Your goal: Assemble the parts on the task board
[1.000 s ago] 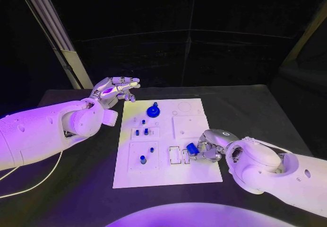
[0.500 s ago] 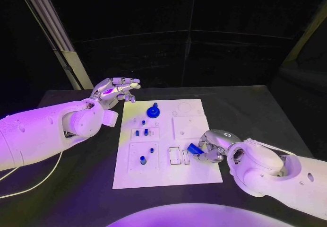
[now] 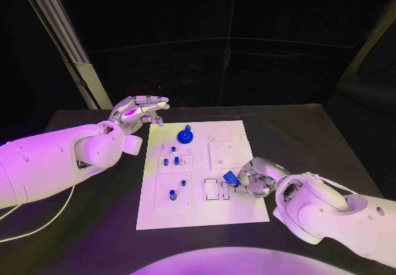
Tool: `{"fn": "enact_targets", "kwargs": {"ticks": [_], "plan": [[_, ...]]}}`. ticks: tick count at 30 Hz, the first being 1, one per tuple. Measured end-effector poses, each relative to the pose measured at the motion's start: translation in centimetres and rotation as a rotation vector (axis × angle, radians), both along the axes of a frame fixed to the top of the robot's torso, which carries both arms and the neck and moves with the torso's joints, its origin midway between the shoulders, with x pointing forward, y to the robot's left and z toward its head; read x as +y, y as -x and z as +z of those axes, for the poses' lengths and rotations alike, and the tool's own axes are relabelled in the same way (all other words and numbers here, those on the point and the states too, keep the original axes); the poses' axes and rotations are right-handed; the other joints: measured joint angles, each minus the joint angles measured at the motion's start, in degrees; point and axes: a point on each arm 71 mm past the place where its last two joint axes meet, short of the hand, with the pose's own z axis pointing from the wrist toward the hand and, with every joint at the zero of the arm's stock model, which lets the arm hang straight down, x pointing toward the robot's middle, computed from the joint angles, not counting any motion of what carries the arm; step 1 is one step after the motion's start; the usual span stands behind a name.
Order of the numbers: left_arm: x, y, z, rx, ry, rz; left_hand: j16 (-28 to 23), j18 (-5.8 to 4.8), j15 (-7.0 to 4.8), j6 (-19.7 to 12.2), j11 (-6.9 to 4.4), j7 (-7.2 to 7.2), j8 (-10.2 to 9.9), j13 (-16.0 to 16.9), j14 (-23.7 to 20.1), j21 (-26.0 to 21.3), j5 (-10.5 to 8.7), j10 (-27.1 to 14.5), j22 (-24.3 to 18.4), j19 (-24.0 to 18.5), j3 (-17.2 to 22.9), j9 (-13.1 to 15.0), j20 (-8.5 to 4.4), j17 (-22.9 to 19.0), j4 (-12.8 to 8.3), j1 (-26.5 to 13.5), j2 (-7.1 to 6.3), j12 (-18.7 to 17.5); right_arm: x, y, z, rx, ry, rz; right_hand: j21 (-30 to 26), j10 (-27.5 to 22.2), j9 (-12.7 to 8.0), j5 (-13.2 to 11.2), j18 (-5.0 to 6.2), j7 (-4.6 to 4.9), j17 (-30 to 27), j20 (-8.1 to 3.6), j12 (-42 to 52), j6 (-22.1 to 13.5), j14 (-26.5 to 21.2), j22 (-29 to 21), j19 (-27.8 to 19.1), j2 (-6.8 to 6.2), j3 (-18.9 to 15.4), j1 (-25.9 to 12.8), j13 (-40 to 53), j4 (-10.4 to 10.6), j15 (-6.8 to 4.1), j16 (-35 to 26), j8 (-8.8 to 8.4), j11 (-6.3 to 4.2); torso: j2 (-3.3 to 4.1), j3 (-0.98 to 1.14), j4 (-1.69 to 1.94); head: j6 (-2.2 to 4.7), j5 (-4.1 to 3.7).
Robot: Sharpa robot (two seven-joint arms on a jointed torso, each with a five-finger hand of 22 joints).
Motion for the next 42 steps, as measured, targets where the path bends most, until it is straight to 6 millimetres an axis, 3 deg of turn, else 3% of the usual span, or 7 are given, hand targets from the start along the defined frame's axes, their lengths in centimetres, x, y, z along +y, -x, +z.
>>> {"fn": "enact_targets", "kwargs": {"ticks": [11,13,28,33,36,39,42], "plan": [[-0.1,0.1,-0.1,0.002,0.0,-0.004,0.0,0.0,0.0,0.0,0.0,0.0,0.0,0.01,0.0,0.0,0.0,0.0,0.01,0.0,0.0,0.0,0.0,0.0,0.0,0.0,0.0,0.0,2.0,0.2,-0.1,0.046,-0.088,0.019,0.0,0.0,0.08,0.31,0.0,-0.01,-0.01,-0.15,0.0,-0.01,-0.12,0.0,-0.16,0.6,-0.48,-2.53,0.15,0.4,-0.29,-0.01,0.84,0.0,0.09,-0.04,0.0,-0.1,0.31],[-0.1,0.1,-0.1,0.003,0.0,-0.005,0.0,0.0,0.0,0.0,0.0,0.0,0.0,0.01,0.0,0.0,0.0,0.0,0.01,0.0,0.0,0.0,0.0,-0.02,0.0,0.0,0.0,0.0,2.4,0.2,-0.2,0.06,-0.096,0.027,0.0,0.0,1.67,0.31,0.0,-0.18,-0.01,-0.15,-0.33,0.21,0.0,0.0,-0.16,0.7,-0.88,-2.77,0.06,0.2,-0.41,-0.01,0.9,0.0,0.1,-0.04,0.0,-0.14,0.32],[-0.2,0.1,-0.1,0.006,0.001,-0.008,0.0,0.0,0.0,0.0,0.0,0.0,0.0,0.02,0.0,0.0,0.0,0.0,0.01,0.0,0.0,0.0,0.0,-0.04,0.0,0.0,0.0,-0.01,3.7,0.3,-0.8,0.13,-0.105,0.052,0.0,0.21,3.5,0.3,0.01,-0.31,-0.02,-0.4,-0.96,0.93,0.0,0.0,0.02,1.38,-1.73,-4.99,-0.1,0.26,-0.4,-0.02,0.91,-0.21,0.09,-0.05,-0.07,-0.32,0.58],[-0.2,0.1,-0.1,0.007,0.001,-0.009,0.0,0.0,0.0,0.0,0.0,0.0,0.0,0.01,0.01,0.0,0.0,0.0,0.01,0.0,0.0,0.0,0.0,-0.04,0.0,0.0,0.0,-0.01,4.0,0.2,-0.9,0.138,-0.101,0.054,0.0,0.22,3.94,-1.1,0.0,-0.85,-0.02,-0.54,-1.33,1.66,-0.03,-0.01,-0.13,1.51,-2.7,-6.34,-0.07,0.27,-0.43,-0.02,0.91,-0.22,0.09,-0.05,-0.08,-0.37,0.6],[-0.2,0.1,-0.1,0.008,0.001,-0.011,0.0,0.0,0.0,0.0,0.0,0.0,0.0,0.02,0.0,0.0,0.0,0.0,0.02,0.0,0.0,0.0,0.0,-0.04,0.0,0.0,0.0,-0.01,4.0,0.1,-1.0,0.138,-0.094,0.051,0.0,0.41,4.31,-4.9,0.0,-1.92,-0.02,-0.54,-1.85,2.81,-0.23,-0.01,-0.13,1.55,-3.8,-7.89,-0.07,0.22,-0.63,-0.02,0.91,-0.42,0.09,-0.05,-0.08,-0.37,0.57],[-0.2,0.1,-0.1,0.009,0.0,-0.011,0.0,0.0,0.01,0.0,-0.13,0.0,0.0,-0.01,0.01,0.0,0.0,-0.13,-0.02,0.0,-0.17,0.0,0.0,-0.1,-0.17,0.0,0.0,-0.01,4.0,0.0,-1.1,0.136,-0.088,0.048,0.0,0.41,5.1,-15.84,0.0,-2.46,-0.02,-0.54,-3.18,3.47,-0.32,-0.01,-0.13,1.53,-6.0,-10.53,-0.65,0.21,-0.72,-0.46,1.34,-0.42,0.09,-0.06,-0.08,-0.37,0.56],[-0.2,0.1,-0.1,0.01,0.0,-0.012,0.0,0.0,0.01,0.0,-0.21,0.0,0.0,-0.05,0.01,0.0,0.0,-0.21,-0.07,0.0,-0.17,0.0,0.0,-0.14,-0.17,0.0,0.0,-0.01,4.0,-0.1,-1.1,0.131,-0.079,0.046,-0.2,-0.56,5.26,-24.2,0.0,-1.83,-0.04,-0.54,-5.7,2.84,-0.32,-0.01,-0.13,0.12,-7.6,-13.07,-2.22,0.42,-0.73,-1.12,0.76,-0.29,0.09,-0.07,-0.08,-0.34,0.56]]}}
